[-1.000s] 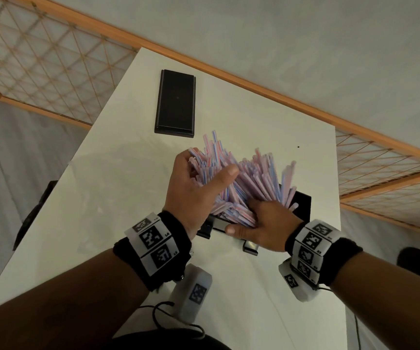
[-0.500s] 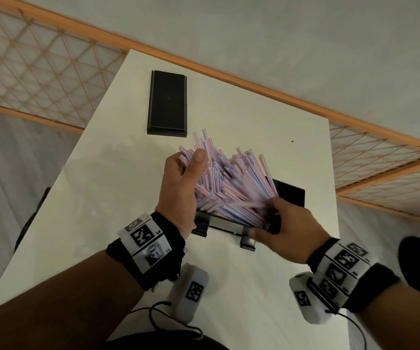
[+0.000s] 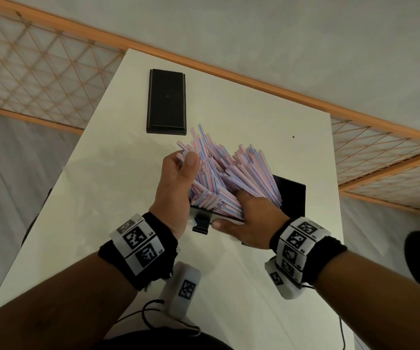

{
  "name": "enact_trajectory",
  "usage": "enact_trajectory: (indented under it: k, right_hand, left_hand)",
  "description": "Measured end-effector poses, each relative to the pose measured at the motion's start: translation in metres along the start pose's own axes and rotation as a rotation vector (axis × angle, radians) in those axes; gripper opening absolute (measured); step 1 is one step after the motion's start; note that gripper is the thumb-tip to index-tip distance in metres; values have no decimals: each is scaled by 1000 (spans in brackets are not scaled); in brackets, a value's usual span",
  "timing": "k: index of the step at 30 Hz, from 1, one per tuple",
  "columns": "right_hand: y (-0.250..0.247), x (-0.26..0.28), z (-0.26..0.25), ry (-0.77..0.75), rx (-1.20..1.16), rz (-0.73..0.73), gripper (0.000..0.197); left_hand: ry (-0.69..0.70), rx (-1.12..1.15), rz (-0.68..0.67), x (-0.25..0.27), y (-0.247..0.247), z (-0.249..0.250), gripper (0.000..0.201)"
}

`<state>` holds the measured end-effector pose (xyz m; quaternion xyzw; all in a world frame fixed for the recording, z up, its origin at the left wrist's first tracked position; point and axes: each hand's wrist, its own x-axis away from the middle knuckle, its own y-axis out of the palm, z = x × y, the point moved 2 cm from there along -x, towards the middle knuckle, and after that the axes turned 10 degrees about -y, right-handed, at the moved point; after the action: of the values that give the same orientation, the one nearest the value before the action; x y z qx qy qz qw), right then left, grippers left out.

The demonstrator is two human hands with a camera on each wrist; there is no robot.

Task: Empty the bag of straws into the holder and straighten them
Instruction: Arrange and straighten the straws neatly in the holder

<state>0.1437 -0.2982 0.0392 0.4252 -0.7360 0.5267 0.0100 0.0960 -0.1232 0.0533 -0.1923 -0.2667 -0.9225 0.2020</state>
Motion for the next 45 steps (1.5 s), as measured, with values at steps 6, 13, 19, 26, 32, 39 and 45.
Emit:
enact_trajectory:
  k: [6,13,19,26,32,39,45]
  right_hand:
    - [-3,-10,-1,26,38,19,84]
    - [-10,-6,-9,64,225,43,83]
    - [-30,11,-21,-23,266,158,60]
    - [-39,23,-20,37,157,203,59]
    - [-35,30,-20,-8,79,295,46]
    - [-34,29,-35,-169,-33,406,47]
    - [-53,22,-70,-284,-168,534,49]
  left_hand:
    - [87,-133,-61,1,-17,10,128]
    - [822,-834,130,34,-18,52,80]
    - [923,-1211,124,43,-3,25,60]
    - [926,-1308,17,30,3,7,24]
    - [867,-1335,-135,24,11,16,21]
    - [903,-1354,-186,33,35,70,6]
    - [930,-1362,-274,51,63,106,19]
